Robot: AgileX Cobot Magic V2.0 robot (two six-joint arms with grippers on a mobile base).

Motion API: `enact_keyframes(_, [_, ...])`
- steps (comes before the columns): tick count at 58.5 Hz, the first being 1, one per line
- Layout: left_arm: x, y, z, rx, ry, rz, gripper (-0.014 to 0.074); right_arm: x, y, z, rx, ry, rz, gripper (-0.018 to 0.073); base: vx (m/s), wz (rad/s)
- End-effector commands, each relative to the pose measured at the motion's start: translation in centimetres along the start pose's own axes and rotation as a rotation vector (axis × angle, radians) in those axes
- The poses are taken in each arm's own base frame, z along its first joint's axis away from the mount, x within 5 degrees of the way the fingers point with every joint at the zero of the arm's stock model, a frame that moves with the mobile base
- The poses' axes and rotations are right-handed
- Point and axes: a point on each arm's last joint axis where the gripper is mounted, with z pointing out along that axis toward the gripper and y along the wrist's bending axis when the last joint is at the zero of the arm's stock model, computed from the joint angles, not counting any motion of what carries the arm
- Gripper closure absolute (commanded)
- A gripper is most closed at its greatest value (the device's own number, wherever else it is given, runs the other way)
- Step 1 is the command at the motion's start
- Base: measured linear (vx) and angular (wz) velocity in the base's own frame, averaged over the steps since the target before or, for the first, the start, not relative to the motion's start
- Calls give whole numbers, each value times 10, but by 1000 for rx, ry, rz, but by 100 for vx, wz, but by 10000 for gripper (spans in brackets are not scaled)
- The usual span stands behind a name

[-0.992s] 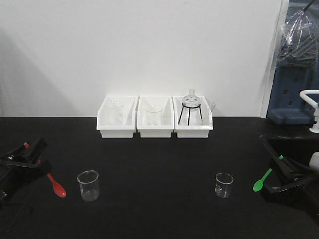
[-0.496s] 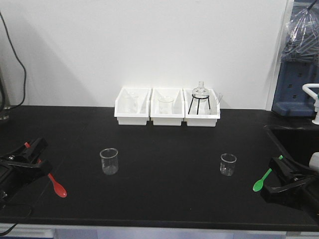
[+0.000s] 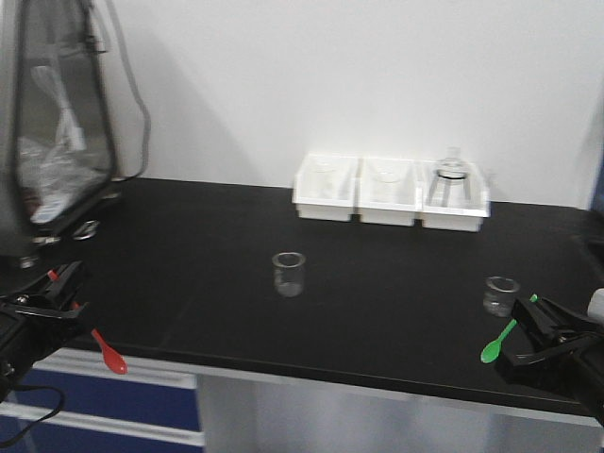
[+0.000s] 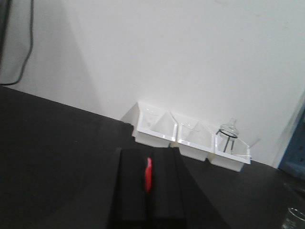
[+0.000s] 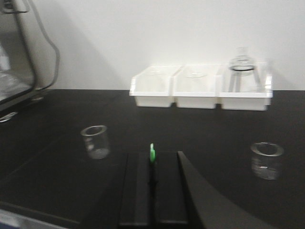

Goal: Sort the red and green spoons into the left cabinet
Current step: 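Drive the base away from the bench toward the white cabinet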

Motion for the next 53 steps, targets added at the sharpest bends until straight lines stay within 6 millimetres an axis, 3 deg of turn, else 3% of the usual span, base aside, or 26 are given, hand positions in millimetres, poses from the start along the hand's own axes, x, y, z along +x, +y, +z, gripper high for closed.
enact_keyframes(1, [-23,-10,0,52,-131,0,600,-22,3,-2,-22,-130,-12,565,-13,51])
enact_keyframes(22, [-23,-10,0,52,-131,0,600,-22,3,-2,-22,-130,-12,565,-8,65])
enact_keyframes(53, [-23,-10,0,52,-131,0,600,-22,3,-2,-22,-130,-12,565,5,89])
